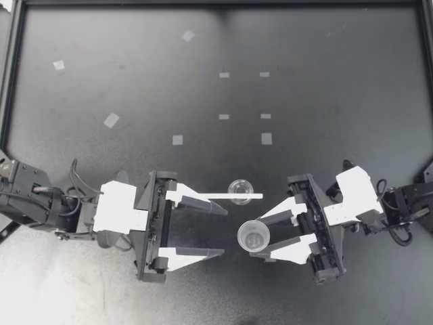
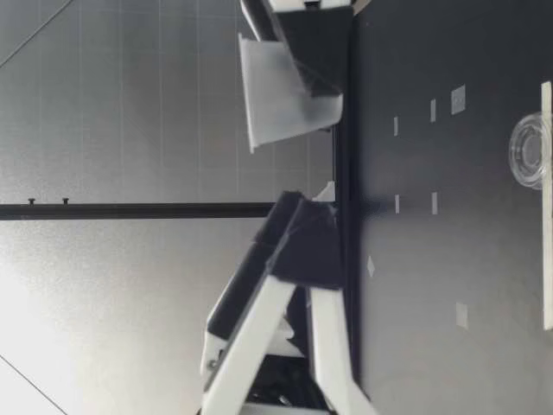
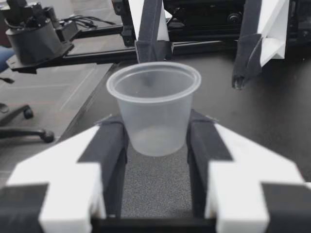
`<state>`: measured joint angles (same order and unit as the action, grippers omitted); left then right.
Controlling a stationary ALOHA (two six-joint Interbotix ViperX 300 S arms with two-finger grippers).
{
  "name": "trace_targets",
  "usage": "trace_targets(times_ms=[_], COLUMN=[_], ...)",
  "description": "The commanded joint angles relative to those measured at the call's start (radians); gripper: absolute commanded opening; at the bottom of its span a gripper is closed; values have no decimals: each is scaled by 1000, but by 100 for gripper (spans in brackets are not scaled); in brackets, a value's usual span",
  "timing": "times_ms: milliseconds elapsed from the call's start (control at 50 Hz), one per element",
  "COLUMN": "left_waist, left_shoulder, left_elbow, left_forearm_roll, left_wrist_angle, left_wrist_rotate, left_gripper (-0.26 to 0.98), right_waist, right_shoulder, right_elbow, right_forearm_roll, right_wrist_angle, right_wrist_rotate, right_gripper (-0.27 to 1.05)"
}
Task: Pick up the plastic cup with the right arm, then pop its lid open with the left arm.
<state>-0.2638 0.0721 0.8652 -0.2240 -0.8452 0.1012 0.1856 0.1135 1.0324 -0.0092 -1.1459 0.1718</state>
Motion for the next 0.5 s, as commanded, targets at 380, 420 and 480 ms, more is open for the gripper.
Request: trace_targets(times_ms=[380,420,480], left_waist=[3,2,2], left_shoulder=[-23,-23,-21], left_elbow=[-11,-11,-9], left_forearm_roll=[2,3,3], left_wrist_angle=[-3,-3,-3], left_wrist_rotate=[11,11,11], left_gripper=[69,69,69], right_waist=[5,6,5], right_shoulder=[-20,-20,-20], right_elbow=[-15,-15,-15], right_forearm_roll=[-2,-2,-2], right_wrist_angle=[2,0,0], right_wrist_rotate=[5,5,5], right_gripper=[39,39,39])
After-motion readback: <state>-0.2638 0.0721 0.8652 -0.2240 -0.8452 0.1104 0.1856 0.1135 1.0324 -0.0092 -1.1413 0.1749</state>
